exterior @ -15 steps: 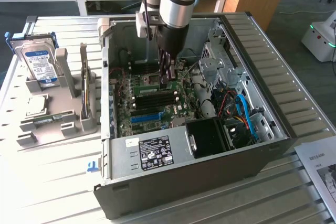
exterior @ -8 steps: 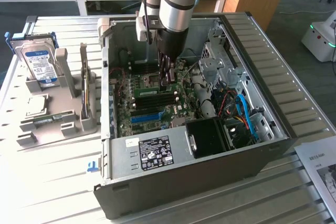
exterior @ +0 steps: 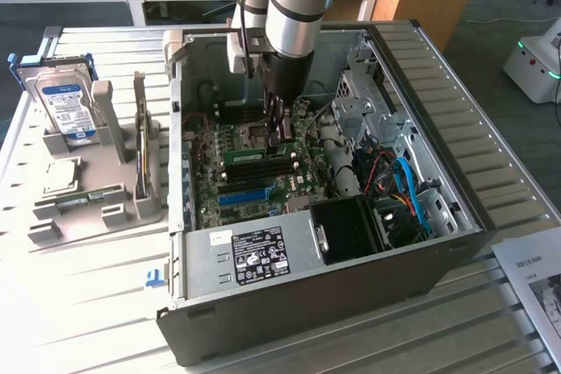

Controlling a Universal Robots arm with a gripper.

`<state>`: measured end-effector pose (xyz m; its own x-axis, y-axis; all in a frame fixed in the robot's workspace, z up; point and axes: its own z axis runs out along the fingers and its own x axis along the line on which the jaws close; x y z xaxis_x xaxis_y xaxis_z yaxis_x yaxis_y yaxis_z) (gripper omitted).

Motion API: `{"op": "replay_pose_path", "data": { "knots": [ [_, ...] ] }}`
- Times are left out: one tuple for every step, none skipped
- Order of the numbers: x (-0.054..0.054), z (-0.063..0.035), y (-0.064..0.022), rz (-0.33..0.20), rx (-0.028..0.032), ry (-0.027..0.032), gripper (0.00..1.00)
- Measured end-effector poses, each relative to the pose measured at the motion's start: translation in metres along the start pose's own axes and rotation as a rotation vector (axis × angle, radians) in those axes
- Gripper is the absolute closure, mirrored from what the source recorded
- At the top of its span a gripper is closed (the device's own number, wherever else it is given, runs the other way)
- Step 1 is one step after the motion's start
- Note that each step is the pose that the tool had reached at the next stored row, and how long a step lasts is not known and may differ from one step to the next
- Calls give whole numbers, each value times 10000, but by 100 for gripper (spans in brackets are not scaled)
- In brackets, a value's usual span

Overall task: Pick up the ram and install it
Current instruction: 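Insert the ram into the slot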

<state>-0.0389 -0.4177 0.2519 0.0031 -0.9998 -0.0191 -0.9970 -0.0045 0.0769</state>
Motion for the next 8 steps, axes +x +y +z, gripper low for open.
{"op": "replay_pose_path", "data": {
  "knots": [
    [0, 0, 0, 0, 0, -1, 88],
    [0, 1, 0, 0, 1, -2, 88],
    [0, 1, -11, 2, 2, -4, 88],
    [0, 0, -29, 1, 2, -4, 88],
    [0, -2, -46, 0, 1, -3, 88],
    [0, -3, -62, 0, 0, -3, 88],
    [0, -4, -75, 1, 0, -3, 88],
    [0, -5, -85, 0, 0, -2, 88]
  ]
}}
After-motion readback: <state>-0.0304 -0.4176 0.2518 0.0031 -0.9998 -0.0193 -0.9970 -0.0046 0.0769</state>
